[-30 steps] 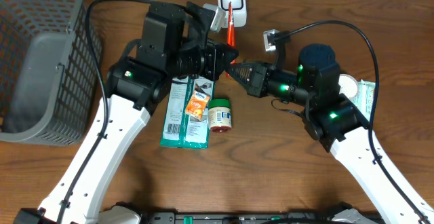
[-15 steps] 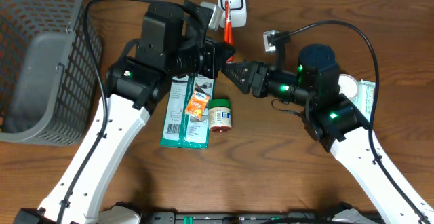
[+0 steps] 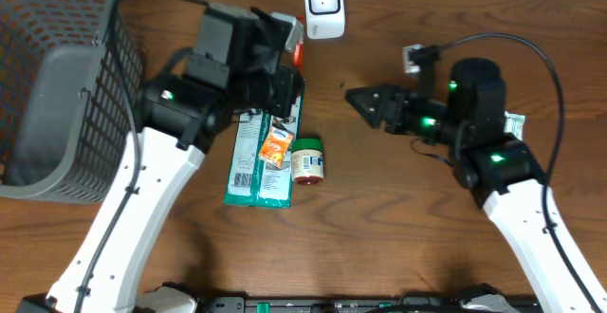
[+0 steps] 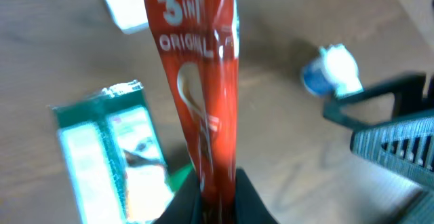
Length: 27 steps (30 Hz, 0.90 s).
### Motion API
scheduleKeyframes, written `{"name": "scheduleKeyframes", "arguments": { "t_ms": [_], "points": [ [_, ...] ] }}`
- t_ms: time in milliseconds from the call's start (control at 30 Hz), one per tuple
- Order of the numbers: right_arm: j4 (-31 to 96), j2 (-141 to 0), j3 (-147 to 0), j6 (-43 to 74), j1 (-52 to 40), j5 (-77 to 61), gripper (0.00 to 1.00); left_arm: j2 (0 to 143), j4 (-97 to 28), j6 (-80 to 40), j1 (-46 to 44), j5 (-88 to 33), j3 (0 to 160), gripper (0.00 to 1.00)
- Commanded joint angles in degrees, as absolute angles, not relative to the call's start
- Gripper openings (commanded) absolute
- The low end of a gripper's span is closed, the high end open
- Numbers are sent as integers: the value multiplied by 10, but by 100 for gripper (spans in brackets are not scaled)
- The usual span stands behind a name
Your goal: Scan the item barcode
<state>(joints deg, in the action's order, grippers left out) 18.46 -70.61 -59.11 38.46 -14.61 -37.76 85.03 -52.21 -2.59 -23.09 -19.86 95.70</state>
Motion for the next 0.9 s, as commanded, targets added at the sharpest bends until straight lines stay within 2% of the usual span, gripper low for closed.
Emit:
{"name": "scheduleKeyframes", "arguments": {
  "t_ms": [0, 167, 333, 467, 500, 533, 867],
  "points": [
    [230, -693, -600, 330, -120, -381, 63, 874, -580, 46, -231, -102, 1066, 7],
    [338, -693, -600, 287, -109, -313, 65, 944, -649, 98, -232, -28, 1177, 7],
    [407, -694, -600, 268, -115, -293, 67, 1006, -608, 163, -243, 67, 1201, 7],
    [452, -696, -599, 256, -131, -245, 79, 1051, -534, 228, -253, 108, 1201, 7],
    [463, -696, -599, 256, -136, -231, 87, 1062, -518, 243, -255, 108, 1201, 7],
    [469, -696, -599, 256, -139, -224, 99, 1070, -505, 253, -255, 108, 1201, 7],
    [476, -696, -599, 256, -140, -212, 99, 1161, -366, 318, -244, 117, 1200, 7]
  ]
}}
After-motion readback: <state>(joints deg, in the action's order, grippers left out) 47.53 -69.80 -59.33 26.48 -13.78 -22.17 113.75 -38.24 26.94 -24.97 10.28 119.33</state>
